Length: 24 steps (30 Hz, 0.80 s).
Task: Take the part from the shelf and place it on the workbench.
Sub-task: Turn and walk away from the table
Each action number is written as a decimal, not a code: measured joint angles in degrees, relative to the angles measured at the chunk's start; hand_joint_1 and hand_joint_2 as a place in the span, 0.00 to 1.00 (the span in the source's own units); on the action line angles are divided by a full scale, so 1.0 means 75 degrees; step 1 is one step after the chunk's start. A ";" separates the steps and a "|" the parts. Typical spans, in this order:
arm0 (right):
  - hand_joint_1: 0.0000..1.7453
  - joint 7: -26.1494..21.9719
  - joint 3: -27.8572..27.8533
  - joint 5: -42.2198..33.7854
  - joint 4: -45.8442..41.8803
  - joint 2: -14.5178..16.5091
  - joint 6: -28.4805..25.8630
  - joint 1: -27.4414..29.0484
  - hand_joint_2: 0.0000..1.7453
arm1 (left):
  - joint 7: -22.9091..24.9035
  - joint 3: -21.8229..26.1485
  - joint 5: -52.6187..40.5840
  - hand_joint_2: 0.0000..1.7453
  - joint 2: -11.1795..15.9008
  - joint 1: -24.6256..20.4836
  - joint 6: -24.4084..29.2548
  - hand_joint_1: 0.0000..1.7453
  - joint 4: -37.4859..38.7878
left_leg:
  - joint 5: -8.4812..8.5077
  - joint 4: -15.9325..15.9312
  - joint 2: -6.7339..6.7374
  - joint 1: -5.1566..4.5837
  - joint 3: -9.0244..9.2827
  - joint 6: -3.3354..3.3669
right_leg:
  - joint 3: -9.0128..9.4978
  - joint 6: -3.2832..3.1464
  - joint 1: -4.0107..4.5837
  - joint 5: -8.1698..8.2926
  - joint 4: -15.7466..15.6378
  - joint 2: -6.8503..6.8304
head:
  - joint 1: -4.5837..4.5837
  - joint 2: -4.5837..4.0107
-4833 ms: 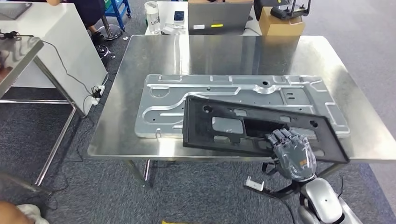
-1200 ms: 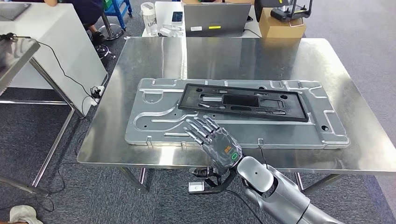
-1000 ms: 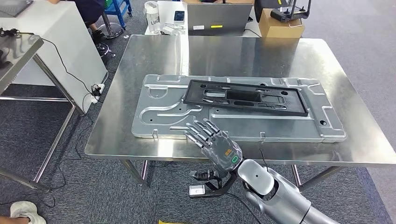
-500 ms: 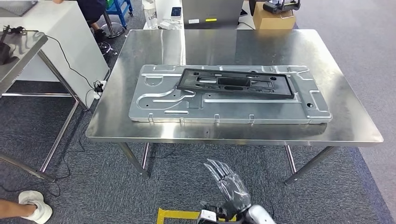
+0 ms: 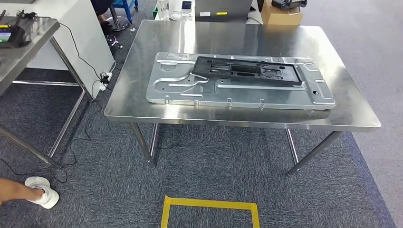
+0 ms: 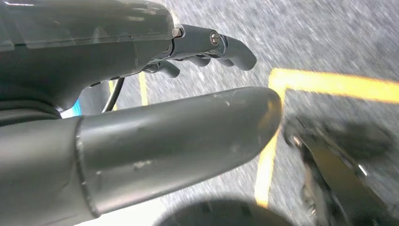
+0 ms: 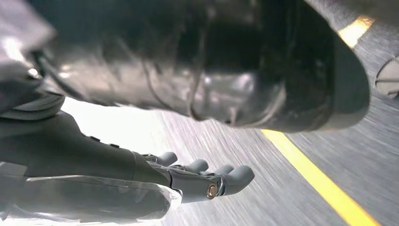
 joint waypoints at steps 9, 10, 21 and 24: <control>0.00 -0.0393 -0.1255 -0.0481 0.0506 0.0052 0.0040 -0.0142 0.50 | -0.0122 0.0007 -0.0036 0.00 -0.0004 0.0013 -0.0065 0.00 0.0000 | 0.0685 0.0211 0.0062 -0.0136 -0.0766 -0.0162 | 0.2117 -0.0374 0.0230 0.0244 -0.1929 0.0020 | -0.0003 0.0000; 0.00 -0.0504 -0.1286 -0.0458 0.0551 0.0067 0.0041 -0.0153 0.75 | -0.0114 0.0008 -0.0055 0.00 0.0014 0.0020 -0.0068 0.00 -0.0001 | 0.0751 0.0191 0.0061 -0.0131 -0.0793 -0.0204 | 0.2037 -0.0404 0.0217 0.0328 -0.1924 0.0014 | -0.0001 0.0000; 0.00 -0.0781 -0.1416 -0.0283 0.0722 0.0178 0.0346 -0.0245 1.00 | 0.0382 0.0010 -0.0227 0.00 0.0063 0.0005 0.0033 0.00 0.0000 | -0.0402 0.0946 -0.0016 0.0049 0.0198 -0.0489 | 0.0616 -0.0409 0.0133 0.1295 -0.1625 -0.0055 | -0.0005 0.0000; 0.00 -0.0783 -0.1401 -0.0209 0.0739 0.0234 0.0435 -0.0254 1.00 | 0.0492 0.0011 -0.0249 0.00 0.0063 -0.0043 0.0066 0.00 0.0000 | -0.0659 -0.0123 -0.0036 -0.0024 0.0820 -0.0329 | 0.0522 -0.0261 0.0126 0.1513 -0.1617 -0.0061 | -0.0005 0.0000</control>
